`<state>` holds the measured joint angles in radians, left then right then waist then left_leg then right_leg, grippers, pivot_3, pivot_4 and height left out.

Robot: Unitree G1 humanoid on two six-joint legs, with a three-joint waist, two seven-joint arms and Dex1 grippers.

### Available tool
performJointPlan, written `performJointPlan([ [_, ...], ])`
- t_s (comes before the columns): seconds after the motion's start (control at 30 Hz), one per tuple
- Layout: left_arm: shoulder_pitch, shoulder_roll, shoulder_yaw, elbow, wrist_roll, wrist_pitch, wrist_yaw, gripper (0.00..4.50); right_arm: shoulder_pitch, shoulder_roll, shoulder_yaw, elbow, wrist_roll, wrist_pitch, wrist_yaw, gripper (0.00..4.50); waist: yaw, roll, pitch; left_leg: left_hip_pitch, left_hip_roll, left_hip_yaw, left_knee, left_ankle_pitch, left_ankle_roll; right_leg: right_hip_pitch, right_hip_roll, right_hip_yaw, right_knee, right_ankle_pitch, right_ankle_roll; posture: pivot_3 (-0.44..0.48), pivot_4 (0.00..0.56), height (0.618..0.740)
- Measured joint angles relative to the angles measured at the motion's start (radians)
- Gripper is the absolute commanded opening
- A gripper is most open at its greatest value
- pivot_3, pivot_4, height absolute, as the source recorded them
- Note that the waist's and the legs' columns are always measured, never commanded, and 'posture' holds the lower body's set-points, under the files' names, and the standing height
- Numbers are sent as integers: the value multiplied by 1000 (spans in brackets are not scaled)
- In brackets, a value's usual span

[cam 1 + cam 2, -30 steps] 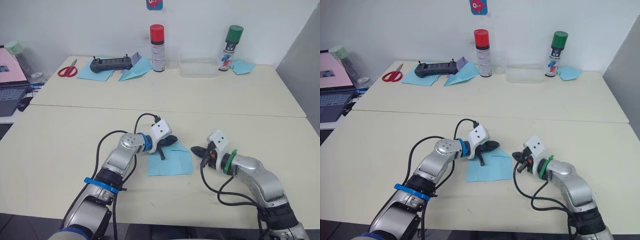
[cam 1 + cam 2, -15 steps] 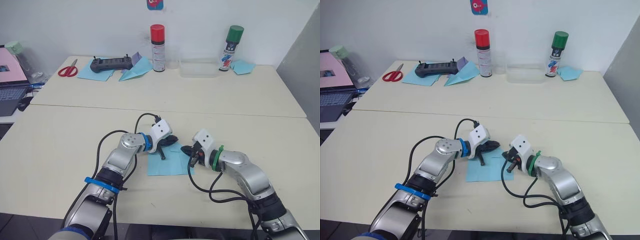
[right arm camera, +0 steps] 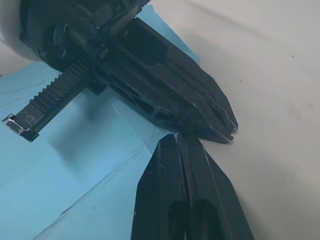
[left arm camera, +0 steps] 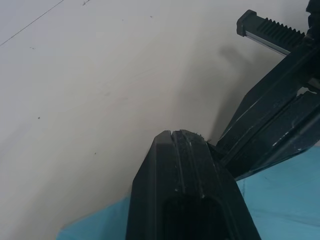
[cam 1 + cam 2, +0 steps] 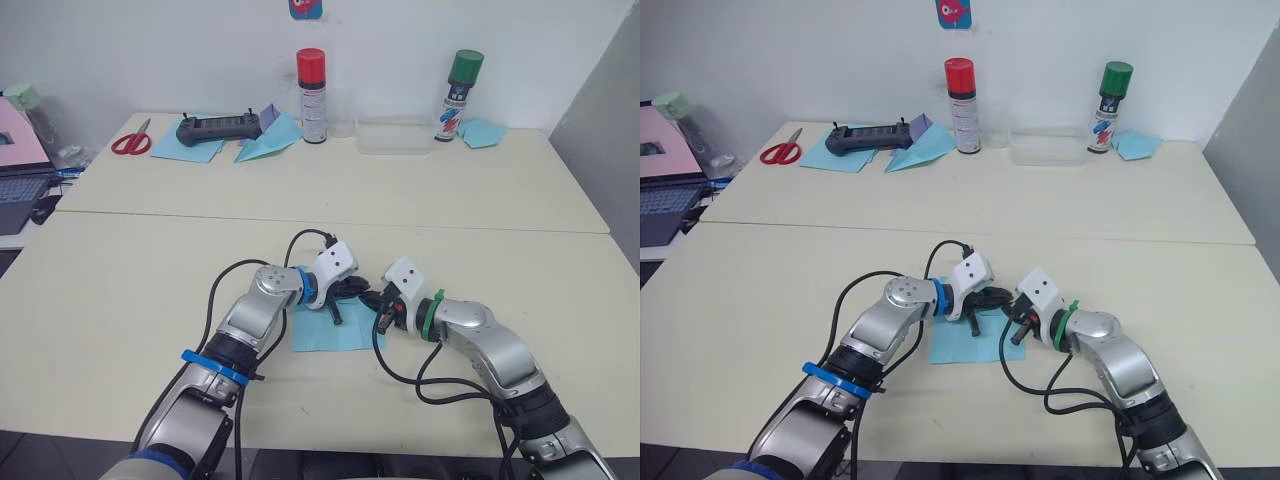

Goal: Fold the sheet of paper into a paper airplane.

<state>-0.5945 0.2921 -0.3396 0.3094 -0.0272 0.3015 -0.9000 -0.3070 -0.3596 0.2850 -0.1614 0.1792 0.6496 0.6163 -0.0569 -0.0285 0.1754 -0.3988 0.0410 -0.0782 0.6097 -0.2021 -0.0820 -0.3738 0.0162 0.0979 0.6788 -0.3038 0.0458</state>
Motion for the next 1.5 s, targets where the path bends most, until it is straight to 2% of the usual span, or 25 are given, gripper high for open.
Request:
performJointPlan([
  [0.23, -37, 15, -8, 51, 31, -2, 74, 0, -1, 12, 4, 3, -1, 0, -15, 22, -1, -2, -2, 2, 0, 0, 1, 0, 0, 1, 0, 1, 0, 0, 1, 0, 150, 740],
  [0.5, -4, 172, 47, -3, 44, 25, 150, 0, 3, 15, 12, 7, 0, -2, -12, 22, -32, -3, -4, 4, 3, 1, -1, 0, 0, 1, 2, 1, 2, 0, 0, 0, 150, 740],
  [0.67, 31, 250, 152, 2, 35, 23, 195, 0, 0, 15, 10, 12, 0, -6, -8, 22, -31, -3, -4, 3, 3, 1, -1, 0, 0, 0, 2, 1, 2, 0, 0, 0, 150, 740],
  [0.8, 81, 217, 288, -44, -82, 75, 197, 0, -16, 16, 9, 26, 0, -12, -6, 22, -26, -5, -2, 0, 3, 1, -1, 0, 0, -2, 1, 0, 1, 0, 0, 0, 150, 740],
  [0.83, 99, 208, 324, -88, -136, 114, 185, 536, -23, 19, 11, 34, 0, -13, -4, 0, -27, -6, -2, 0, 3, 1, -1, 0, 0, -2, 1, 0, 1, 0, 0, 0, 150, 740],
  [0.97, 206, 215, 495, -238, -407, 333, 99, 1660, -33, 26, 13, 55, 0, -27, 12, 0, -33, -6, -1, 1, 4, 1, -2, 0, 0, -3, 2, 0, 2, 0, 0, 0, 150, 740],
  [1.1, 248, 221, 520, -264, -457, 435, 113, 2889, -42, 26, 10, 73, -1, -32, 14, 0, -27, -6, -1, 1, 4, 0, -1, 0, 0, -2, 2, 0, 2, 0, -1, 0, 150, 740],
  [1.27, 254, 185, 515, -292, -487, 495, 145, 2889, -42, 26, 10, 73, -1, -35, 15, 0, -28, -7, -1, 1, 3, 2, -1, 0, 0, -2, 1, 1, 1, 0, -1, 0, 150, 740],
  [1.43, 271, 155, 459, -302, -492, 495, 148, 2889, -40, 26, 11, 68, -1, -34, 15, 0, -28, -7, -1, 0, 4, 1, -2, 0, 0, -4, 1, 0, 1, 0, -1, 0, 150, 740],
  [1.47, 271, 154, 446, -302, -482, 490, 147, 2602, -40, 26, 11, 67, -1, -34, 15, 0, -28, -7, -1, 0, 4, 1, -2, 0, 0, -4, 1, 0, 1, 0, -1, 0, 150, 740],
  [1.5, 271, 154, 433, -300, -475, 481, 147, 2506, -40, 26, 10, 67, -1, -33, 15, 0, -28, -7, -1, 0, 3, 1, -2, 0, 0, -4, 1, 1, 1, 0, -1, 0, 150, 740],
])
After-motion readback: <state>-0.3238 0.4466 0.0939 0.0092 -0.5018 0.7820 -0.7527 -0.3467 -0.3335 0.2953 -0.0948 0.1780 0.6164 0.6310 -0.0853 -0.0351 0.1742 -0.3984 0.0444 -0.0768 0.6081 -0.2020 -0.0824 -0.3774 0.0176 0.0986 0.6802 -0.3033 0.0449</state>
